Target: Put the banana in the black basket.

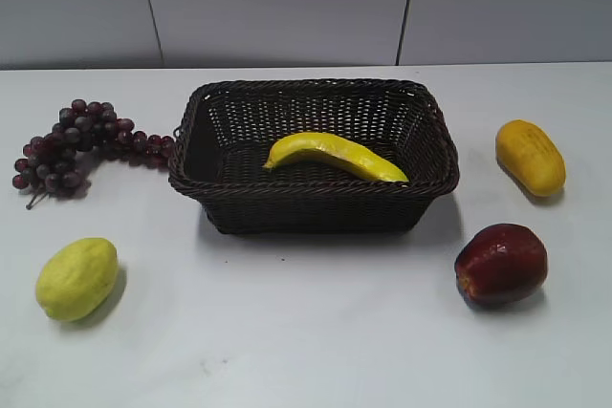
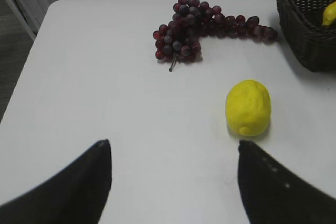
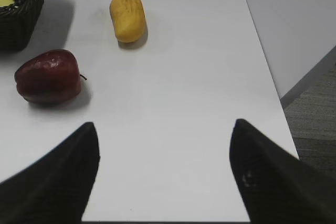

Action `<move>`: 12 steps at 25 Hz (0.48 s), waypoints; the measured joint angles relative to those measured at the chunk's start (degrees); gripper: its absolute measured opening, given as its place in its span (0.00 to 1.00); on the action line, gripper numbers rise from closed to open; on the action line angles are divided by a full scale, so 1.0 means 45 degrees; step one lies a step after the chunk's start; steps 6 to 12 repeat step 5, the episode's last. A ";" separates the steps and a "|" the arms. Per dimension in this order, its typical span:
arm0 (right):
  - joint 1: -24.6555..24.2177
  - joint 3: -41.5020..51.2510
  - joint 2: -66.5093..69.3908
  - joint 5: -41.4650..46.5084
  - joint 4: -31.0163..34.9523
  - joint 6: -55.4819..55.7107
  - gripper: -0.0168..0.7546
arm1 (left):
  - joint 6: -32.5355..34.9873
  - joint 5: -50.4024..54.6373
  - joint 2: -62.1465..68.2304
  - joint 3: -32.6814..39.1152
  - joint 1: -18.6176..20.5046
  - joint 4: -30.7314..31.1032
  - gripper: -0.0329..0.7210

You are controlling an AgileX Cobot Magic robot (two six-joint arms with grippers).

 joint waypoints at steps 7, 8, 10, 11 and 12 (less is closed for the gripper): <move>0.0000 0.0000 0.0000 0.0000 0.0000 0.0000 0.79 | 0.0000 0.0000 0.0000 0.0000 0.0000 0.0000 0.78; 0.0000 0.0000 0.0000 0.0000 0.0000 0.0000 0.79 | 0.0000 0.0000 0.0000 0.0000 0.0000 0.0000 0.78; 0.0000 0.0000 0.0000 0.0000 0.0000 0.0000 0.79 | 0.0000 0.0000 0.0000 0.0000 0.0000 0.0000 0.78; 0.0000 0.0000 0.0000 0.0000 0.0000 0.0000 0.79 | 0.0000 0.0000 0.0000 0.0000 0.0000 0.0000 0.78; 0.0000 0.0000 0.0000 0.0000 0.0000 0.0000 0.79 | 0.0000 0.0000 0.0000 0.0000 0.0000 0.0000 0.78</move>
